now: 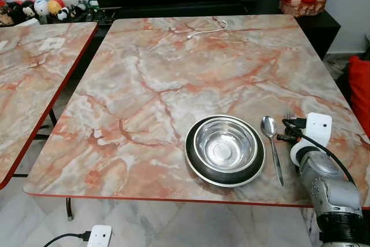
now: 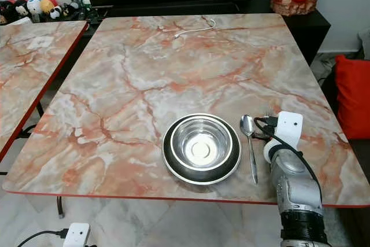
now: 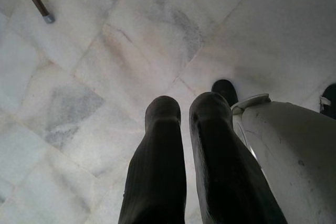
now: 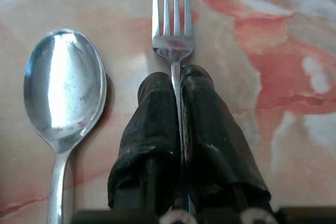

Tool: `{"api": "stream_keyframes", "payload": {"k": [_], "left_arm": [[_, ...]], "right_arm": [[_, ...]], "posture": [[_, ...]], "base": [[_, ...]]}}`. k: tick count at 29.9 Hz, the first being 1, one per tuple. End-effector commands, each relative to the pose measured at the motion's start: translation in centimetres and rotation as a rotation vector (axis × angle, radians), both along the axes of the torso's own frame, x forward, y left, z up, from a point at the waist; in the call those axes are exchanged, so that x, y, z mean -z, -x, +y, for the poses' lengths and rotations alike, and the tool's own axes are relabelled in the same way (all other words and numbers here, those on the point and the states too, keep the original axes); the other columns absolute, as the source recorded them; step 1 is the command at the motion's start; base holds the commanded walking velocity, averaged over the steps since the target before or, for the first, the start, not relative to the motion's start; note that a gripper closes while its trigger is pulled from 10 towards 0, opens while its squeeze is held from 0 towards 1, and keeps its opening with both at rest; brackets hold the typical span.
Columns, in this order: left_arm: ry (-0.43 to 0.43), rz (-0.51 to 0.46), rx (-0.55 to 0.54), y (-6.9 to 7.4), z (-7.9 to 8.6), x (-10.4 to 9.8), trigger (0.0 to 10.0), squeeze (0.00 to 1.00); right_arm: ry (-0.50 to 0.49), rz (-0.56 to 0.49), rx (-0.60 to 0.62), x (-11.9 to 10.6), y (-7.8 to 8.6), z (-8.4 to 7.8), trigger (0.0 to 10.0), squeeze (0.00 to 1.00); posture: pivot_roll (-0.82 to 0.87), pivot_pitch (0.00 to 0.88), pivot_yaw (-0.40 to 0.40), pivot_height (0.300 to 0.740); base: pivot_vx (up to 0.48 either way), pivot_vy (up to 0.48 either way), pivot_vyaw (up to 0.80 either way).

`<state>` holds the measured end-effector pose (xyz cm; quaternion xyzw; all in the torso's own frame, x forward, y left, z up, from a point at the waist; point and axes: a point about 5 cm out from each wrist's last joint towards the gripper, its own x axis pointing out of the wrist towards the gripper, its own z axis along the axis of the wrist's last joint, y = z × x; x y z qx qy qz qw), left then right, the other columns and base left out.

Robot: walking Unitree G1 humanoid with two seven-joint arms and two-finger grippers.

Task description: Setting the table

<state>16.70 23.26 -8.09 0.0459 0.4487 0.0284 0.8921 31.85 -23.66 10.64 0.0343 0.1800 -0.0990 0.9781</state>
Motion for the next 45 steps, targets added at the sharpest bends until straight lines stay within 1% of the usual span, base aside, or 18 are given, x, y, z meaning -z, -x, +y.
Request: {"api": "stream_keyframes", "payload": {"k": [1, 6, 8, 13, 16, 24, 29, 31, 32, 33, 34, 35, 37, 39, 40, 41, 42, 45], "left_arm": [[-0.001, 0.038, -0.015, 1.0, 0.2, 0.4, 10.0, 0.00], [-0.002, 0.037, -0.016, 1.1, 0.3, 0.4, 10.0, 0.00], [-0.003, 0.037, -0.015, 1.1, 0.3, 0.4, 10.0, 0.00], [-0.005, 0.037, -0.011, 1.1, 0.4, 0.4, 10.0, 0.00], [-0.005, 0.035, -0.007, 1.1, 0.3, 0.4, 10.0, 0.00], [-0.004, 0.032, -0.002, 1.0, 0.4, 0.3, 10.0, 0.00], [-0.005, 0.039, -0.007, 1.4, 0.6, 0.4, 10.0, 0.00], [-0.004, 0.048, -0.007, 1.8, 0.4, 0.7, 10.0, 0.00], [-0.003, 0.053, -0.007, 2.0, 0.1, 0.8, 10.0, 0.00], [-0.002, 0.055, -0.006, 2.1, 0.0, 0.9, 10.0, 0.00], [-0.001, 0.056, -0.005, 2.1, -0.3, 0.9, 10.0, 0.00], [0.002, 0.058, -0.002, 2.1, -0.7, 1.0, 10.0, 0.00], [0.004, 0.057, -0.001, 2.1, -0.9, 1.1, 10.0, 0.00], [0.008, 0.050, 0.004, 1.6, -1.6, 1.1, 10.0, 0.00], [0.010, 0.047, 0.007, 1.4, -1.8, 1.0, 10.0, 0.00], [0.012, 0.041, 0.011, 1.0, -2.1, 1.0, 10.0, 0.00], [0.013, 0.036, 0.014, 0.7, -2.4, 0.9, 10.0, 0.00], [0.015, 0.027, 0.018, 0.2, -2.7, 0.7, 10.0, 0.00]], "right_arm": [[0.007, -0.002, -0.003, -0.1, -0.2, 0.0, 10.0, 0.00], [0.018, 0.006, -0.017, 0.1, -0.2, 0.2, 10.0, 0.00], [0.049, 0.009, -0.022, 0.2, -0.1, 0.2, 10.0, 0.00], [0.067, 0.005, -0.023, 0.3, 0.2, 0.1, 10.0, 0.00], [0.157, -0.006, -0.038, 0.1, 0.6, 0.3, 10.0, 0.00], [0.141, 0.013, -0.029, 0.6, 0.9, 0.5, 10.0, 0.00], [0.135, 0.019, -0.025, 0.7, 0.9, 0.6, 10.0, 0.00], [0.127, 0.022, -0.026, 0.9, 0.9, 0.7, 10.0, 0.00], [0.121, 0.023, -0.027, 0.9, 0.9, 0.8, 10.0, 0.16], [0.119, 0.024, -0.029, 1.0, 0.9, 0.9, 10.0, 0.22], [0.116, 0.024, -0.031, 1.0, 0.9, 1.0, 10.0, 0.52], [0.114, 0.027, -0.035, 1.1, 0.9, 1.2, 10.0, 0.66], [0.114, 0.029, -0.036, 1.2, 0.9, 1.2, 10.0, 0.65], [0.114, 0.031, -0.033, 1.2, 0.9, 1.2, 10.0, 0.59], [0.110, 0.032, -0.032, 1.2, 0.9, 1.2, 10.0, 0.37], [0.108, 0.035, -0.030, 1.3, 1.0, 1.2, 10.0, 0.05], [0.114, 0.037, -0.028, 1.3, 1.0, 1.1, 10.0, 0.00], [0.116, 0.039, -0.024, 1.3, 1.1, 1.1, 10.0, 0.00]], "posture": [[-0.11, 0.109, 0.055, 0.740], [-0.11, 0.108, 0.054, 0.740], [-0.11, 0.106, 0.055, 0.740], [-0.11, 0.103, 0.056, 0.740], [-0.11, 0.100, 0.056, 0.740], [-0.11, 0.098, 0.055, 0.740], [-0.11, 0.104, 0.056, 0.740], [-0.11, 0.105, 0.056, 0.740], [-0.11, 0.106, 0.056, 0.740], [-0.11, 0.107, 0.057, 0.740], [-0.11, 0.108, 0.056, 0.740], [-0.11, 0.109, 0.056, 0.740], [-0.10, 0.109, 0.056, 0.740], [-0.10, 0.111, 0.057, 0.740], [-0.11, 0.111, 0.057, 0.740], [-0.11, 0.112, 0.057, 0.740], [-0.11, 0.114, 0.058, 0.740], [-0.11, 0.114, 0.058, 0.740]], "base": [[0.000, 0.000, 0.00], [0.000, 0.000, 0.00], [0.000, 0.000, 0.00], [0.000, 0.000, 0.00], [0.000, 0.000, 0.00], [0.000, 0.000, 0.00], [0.000, 0.000, 0.00], [0.000, 0.000, 0.00], [0.000, 0.000, 0.00], [0.000, 0.000, 0.00], [0.000, 0.000, 0.00], [0.000, 0.000, 0.00], [0.000, 0.000, 0.00], [0.000, 0.000, 0.00], [0.000, 0.000, 0.00], [0.000, 0.000, 0.00], [0.000, 0.000, 0.00], [0.000, 0.000, 0.00]]}}
